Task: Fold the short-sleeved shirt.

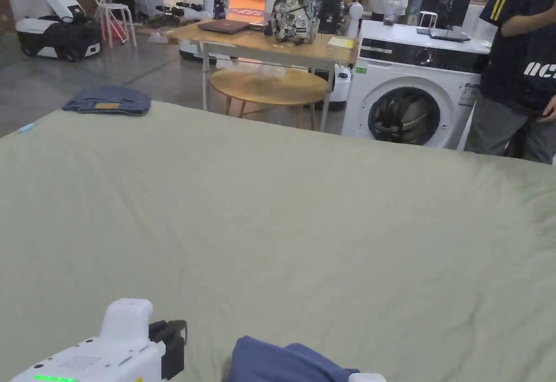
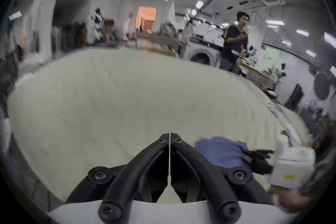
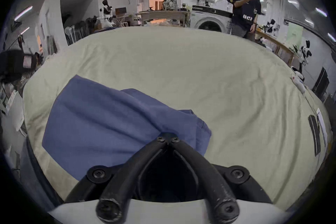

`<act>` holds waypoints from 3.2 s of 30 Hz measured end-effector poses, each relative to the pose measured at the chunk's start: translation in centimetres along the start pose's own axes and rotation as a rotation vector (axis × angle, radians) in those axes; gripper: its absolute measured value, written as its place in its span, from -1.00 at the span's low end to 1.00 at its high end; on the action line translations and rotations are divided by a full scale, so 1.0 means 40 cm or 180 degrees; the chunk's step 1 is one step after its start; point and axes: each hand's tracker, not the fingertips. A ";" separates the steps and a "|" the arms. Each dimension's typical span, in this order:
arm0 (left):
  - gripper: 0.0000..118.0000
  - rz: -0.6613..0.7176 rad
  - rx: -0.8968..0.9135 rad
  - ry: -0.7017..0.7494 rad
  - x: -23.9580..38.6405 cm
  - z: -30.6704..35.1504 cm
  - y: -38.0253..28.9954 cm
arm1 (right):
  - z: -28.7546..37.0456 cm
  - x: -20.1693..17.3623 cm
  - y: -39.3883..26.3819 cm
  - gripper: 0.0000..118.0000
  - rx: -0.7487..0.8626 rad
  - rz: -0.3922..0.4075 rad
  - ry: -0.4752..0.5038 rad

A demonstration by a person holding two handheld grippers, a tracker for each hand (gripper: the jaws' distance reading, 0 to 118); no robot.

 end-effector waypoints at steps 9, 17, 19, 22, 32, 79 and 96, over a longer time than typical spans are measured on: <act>0.47 0.0729 -0.1239 -0.1463 -0.094 -0.143 0.029 | -0.002 0.006 0.006 -1.00 -0.0041 0.0042 0.0062; 0.47 0.1164 -0.1975 -0.1717 -0.093 -0.325 -0.039 | -0.006 0.009 0.007 -1.00 -0.0054 0.0045 0.0081; 0.44 0.1259 -0.2006 -0.2076 -0.087 -0.349 -0.055 | -0.006 0.011 0.008 -1.00 -0.0061 0.0041 0.0087; -0.27 0.1416 -0.1866 -0.2249 -0.090 -0.367 -0.077 | -0.006 0.012 0.006 -1.00 -0.0050 0.0017 0.0098; -0.63 0.1542 -0.1674 -0.2126 -0.117 -0.366 -0.117 | 0.002 0.013 0.010 -1.00 -0.0042 -0.0012 0.0143; -0.26 0.1138 -0.1879 0.0451 -0.908 0.129 0.432 | 0.023 0.021 0.179 -1.00 0.0230 0.0111 -0.0036; -0.32 0.0489 -0.1032 0.1395 -0.799 0.279 0.460 | 0.039 0.038 0.190 -1.00 0.0342 0.0038 -0.0004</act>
